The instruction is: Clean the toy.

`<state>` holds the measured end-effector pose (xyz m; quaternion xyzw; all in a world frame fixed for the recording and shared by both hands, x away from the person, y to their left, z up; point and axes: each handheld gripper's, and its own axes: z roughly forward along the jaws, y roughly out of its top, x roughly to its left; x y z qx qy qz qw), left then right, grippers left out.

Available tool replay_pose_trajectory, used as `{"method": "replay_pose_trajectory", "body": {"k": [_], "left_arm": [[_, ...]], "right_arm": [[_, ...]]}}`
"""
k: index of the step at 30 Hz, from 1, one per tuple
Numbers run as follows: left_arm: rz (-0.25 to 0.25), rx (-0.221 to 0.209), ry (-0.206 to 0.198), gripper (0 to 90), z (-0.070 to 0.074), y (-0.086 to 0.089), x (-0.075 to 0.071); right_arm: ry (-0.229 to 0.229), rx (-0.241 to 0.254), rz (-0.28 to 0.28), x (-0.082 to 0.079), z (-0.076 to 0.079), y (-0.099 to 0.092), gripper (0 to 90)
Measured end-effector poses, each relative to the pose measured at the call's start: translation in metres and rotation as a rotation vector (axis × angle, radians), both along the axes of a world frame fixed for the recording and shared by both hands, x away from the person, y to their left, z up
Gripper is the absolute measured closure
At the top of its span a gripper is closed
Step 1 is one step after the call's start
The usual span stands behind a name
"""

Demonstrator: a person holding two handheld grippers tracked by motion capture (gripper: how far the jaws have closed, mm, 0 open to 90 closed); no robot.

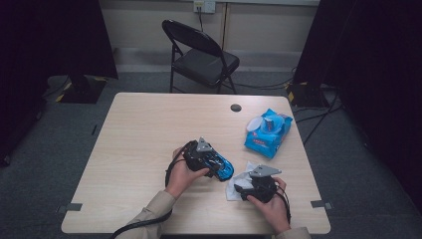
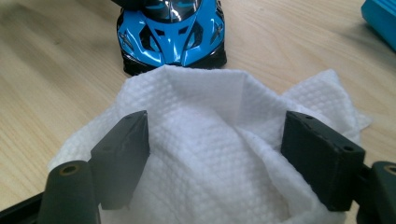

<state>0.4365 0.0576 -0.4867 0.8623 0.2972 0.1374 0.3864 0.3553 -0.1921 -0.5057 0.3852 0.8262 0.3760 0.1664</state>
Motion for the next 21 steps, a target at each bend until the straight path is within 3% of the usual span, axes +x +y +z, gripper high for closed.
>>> {"method": "replay_pose_trajectory", "body": {"k": [7,15,21], "left_arm": [[0.023,-0.002,-0.013,1.8,-0.0025,-0.0042,-0.0021],[0.030,0.001,-0.007,0.4,-0.0025,-0.0061,-0.0023],[0.034,0.013,0.003,0.0,-0.0012,-0.0076,-0.0016]], "right_arm": [[-0.002,0.003,-0.012,0.0000,0.0013,0.0007,35.4],[0.010,0.004,-0.027,0.0018,0.0050,0.0033,65.5],[0.041,0.024,-0.054,0.0065,0.0064,-0.0011,79.8]]}}
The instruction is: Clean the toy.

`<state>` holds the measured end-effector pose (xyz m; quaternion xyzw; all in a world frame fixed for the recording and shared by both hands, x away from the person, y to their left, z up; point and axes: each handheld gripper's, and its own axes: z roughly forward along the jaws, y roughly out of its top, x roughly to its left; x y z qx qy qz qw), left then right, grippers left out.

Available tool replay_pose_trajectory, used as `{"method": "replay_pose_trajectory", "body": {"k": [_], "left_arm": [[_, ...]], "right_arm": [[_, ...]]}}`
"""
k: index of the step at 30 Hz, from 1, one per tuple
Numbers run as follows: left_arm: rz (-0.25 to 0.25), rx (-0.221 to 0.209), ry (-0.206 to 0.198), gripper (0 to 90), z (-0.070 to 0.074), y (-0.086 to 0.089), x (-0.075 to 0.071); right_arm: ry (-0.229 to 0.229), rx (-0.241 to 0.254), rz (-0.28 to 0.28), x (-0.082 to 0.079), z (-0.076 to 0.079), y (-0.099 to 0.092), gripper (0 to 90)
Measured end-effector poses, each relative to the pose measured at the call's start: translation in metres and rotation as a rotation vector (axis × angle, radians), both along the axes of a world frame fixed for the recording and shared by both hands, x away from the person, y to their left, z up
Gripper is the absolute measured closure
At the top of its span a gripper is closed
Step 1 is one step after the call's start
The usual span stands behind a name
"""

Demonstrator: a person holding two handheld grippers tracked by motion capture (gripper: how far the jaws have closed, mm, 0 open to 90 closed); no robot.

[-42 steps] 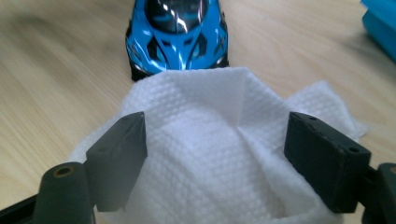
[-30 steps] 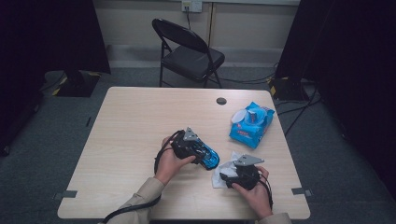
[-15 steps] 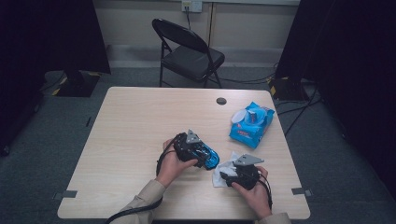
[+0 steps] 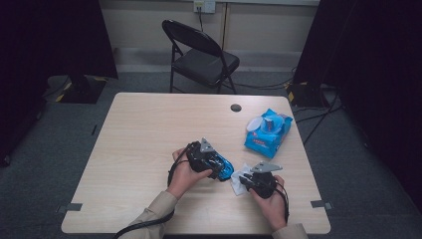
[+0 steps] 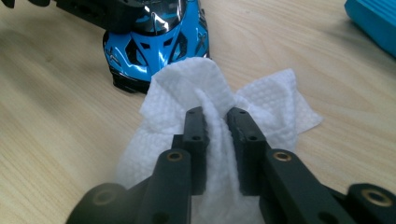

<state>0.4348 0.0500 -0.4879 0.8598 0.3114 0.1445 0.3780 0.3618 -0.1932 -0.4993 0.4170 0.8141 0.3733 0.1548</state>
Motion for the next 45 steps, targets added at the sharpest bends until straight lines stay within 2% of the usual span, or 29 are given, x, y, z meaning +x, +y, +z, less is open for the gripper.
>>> {"method": "replay_pose_trajectory", "body": {"k": [3,5,8,12,16,20,21,23,25,28,34,40,42,45], "left_arm": [[0.002,-0.006,-0.002,0.0,-0.001,0.000,-0.001],[0.001,-0.013,-0.007,0.0,-0.001,0.001,-0.001],[-0.002,-0.015,-0.016,0.0,-0.002,0.001,-0.001],[-0.003,-0.013,-0.019,0.0,-0.002,0.001,-0.001],[0.000,-0.018,-0.014,0.0,-0.002,0.001,-0.001],[-0.002,-0.019,-0.017,0.0,-0.002,0.001,-0.001],[-0.002,-0.022,-0.018,0.0,-0.003,0.002,-0.001],[-0.001,-0.019,-0.017,0.0,-0.002,0.001,-0.001],[-0.002,-0.013,-0.019,0.0,-0.002,0.001,-0.001],[-0.002,-0.014,-0.017,0.0,-0.002,0.001,-0.001],[-0.004,-0.010,-0.020,0.0,-0.002,0.001,-0.001],[-0.003,-0.011,-0.013,0.0,-0.002,0.001,-0.001],[-0.001,-0.014,-0.014,0.0,-0.002,0.001,-0.001],[-0.002,-0.014,-0.017,0.0,-0.002,0.001,-0.001]], "right_arm": [[0.026,0.033,-0.008,0.002,0.000,-0.004,83.2],[0.022,0.026,-0.010,0.004,0.001,-0.004,83.8],[0.015,0.041,-0.011,0.007,0.004,-0.004,84.2],[-0.007,0.078,0.001,0.009,0.009,-0.006,84.1],[0.000,0.128,0.035,0.011,0.010,-0.009,83.0],[0.010,0.121,0.036,0.013,0.006,-0.010,81.4],[0.028,0.119,0.045,0.014,0.005,-0.010,79.7],[0.015,0.108,0.030,0.013,0.004,-0.010,78.9],[0.023,0.110,0.043,0.014,0.004,-0.010,78.9],[0.022,0.101,0.014,0.012,0.005,-0.012,79.7],[0.007,0.113,-0.006,0.009,0.008,-0.014,83.9],[-0.049,0.071,-0.054,0.007,0.013,-0.014,85.7],[-0.059,0.054,-0.073,0.008,0.014,-0.014,85.8],[-0.063,0.058,-0.090,0.012,0.012,-0.011,85.9]]}}
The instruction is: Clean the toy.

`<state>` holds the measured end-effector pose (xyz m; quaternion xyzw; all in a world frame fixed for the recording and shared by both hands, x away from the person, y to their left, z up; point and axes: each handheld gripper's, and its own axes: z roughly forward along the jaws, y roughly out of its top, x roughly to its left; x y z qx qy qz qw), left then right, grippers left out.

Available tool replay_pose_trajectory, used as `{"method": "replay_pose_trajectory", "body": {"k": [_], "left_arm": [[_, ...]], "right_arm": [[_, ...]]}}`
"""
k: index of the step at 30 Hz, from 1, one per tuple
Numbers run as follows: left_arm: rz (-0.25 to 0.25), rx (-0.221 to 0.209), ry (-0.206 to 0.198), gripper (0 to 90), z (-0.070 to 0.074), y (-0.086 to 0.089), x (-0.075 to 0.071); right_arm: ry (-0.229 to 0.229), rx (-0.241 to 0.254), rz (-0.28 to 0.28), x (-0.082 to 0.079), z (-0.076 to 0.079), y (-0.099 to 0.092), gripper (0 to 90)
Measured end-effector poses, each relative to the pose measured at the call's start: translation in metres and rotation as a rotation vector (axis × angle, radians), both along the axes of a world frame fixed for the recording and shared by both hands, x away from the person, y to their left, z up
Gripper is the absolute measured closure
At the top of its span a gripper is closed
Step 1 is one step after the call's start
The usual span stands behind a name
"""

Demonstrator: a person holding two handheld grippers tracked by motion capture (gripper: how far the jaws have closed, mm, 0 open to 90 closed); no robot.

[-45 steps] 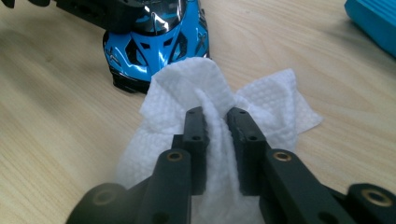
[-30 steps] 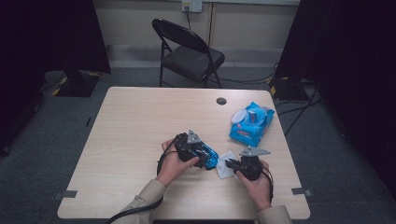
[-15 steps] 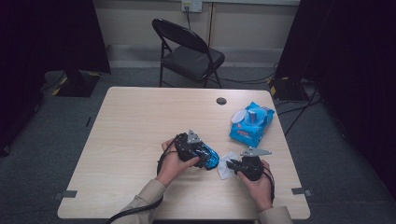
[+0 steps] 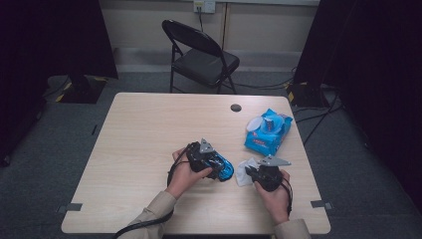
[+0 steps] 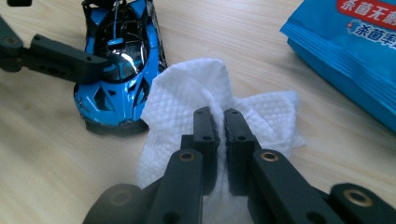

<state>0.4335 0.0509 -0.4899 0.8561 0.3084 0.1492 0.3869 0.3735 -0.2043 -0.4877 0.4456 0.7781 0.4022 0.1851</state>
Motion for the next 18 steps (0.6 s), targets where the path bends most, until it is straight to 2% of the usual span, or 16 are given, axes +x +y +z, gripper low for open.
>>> {"method": "replay_pose_trajectory", "body": {"k": [8,10,18], "left_arm": [[0.002,0.008,0.003,0.0,0.001,-0.001,-0.001],[0.004,0.005,0.008,0.0,0.001,-0.002,-0.001],[0.005,0.007,0.011,0.0,0.001,-0.003,-0.001]], "right_arm": [[-0.019,-0.046,-0.012,0.014,-0.007,0.016,86.0],[-0.012,-0.054,-0.009,0.017,-0.010,0.020,86.0],[0.000,-0.038,0.057,0.015,-0.015,0.031,86.0]]}}
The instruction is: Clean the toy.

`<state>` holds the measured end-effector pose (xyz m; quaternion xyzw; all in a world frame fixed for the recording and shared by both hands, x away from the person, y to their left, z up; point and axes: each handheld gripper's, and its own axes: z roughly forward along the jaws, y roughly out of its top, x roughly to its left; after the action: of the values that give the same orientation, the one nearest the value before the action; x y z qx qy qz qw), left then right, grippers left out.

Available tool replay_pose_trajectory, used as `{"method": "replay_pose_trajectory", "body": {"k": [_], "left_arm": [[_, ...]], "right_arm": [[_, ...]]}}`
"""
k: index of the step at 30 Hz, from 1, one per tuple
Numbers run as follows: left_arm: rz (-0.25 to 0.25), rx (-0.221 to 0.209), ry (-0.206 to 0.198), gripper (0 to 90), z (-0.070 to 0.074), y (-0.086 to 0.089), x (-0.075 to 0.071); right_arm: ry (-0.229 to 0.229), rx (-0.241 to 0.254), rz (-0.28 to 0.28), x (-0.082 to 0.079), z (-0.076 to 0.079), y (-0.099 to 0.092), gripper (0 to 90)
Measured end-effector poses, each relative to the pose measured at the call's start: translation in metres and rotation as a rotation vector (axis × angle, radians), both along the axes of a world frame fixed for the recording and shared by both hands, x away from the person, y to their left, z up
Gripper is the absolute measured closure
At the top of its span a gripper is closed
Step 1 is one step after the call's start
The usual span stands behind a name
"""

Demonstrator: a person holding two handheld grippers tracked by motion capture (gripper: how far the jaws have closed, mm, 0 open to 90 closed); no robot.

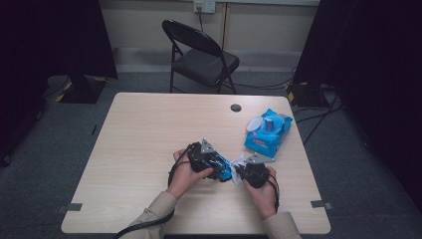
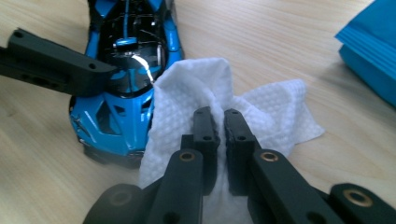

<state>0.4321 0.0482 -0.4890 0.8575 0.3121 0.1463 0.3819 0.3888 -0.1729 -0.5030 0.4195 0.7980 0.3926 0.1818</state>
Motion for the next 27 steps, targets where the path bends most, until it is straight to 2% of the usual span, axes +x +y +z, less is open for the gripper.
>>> {"method": "replay_pose_trajectory", "body": {"k": [10,19,27], "left_arm": [[0.003,0.011,0.005,0.0,0.001,-0.001,0.000],[0.006,0.007,0.005,0.0,0.001,-0.001,0.000],[0.022,0.020,0.020,0.0,0.002,-0.004,-0.001]], "right_arm": [[0.015,0.026,0.039,-0.006,0.000,-0.002,86.3],[0.030,0.005,0.084,-0.022,0.002,0.002,86.5],[0.046,0.028,0.099,-0.031,0.001,0.005,86.6]]}}
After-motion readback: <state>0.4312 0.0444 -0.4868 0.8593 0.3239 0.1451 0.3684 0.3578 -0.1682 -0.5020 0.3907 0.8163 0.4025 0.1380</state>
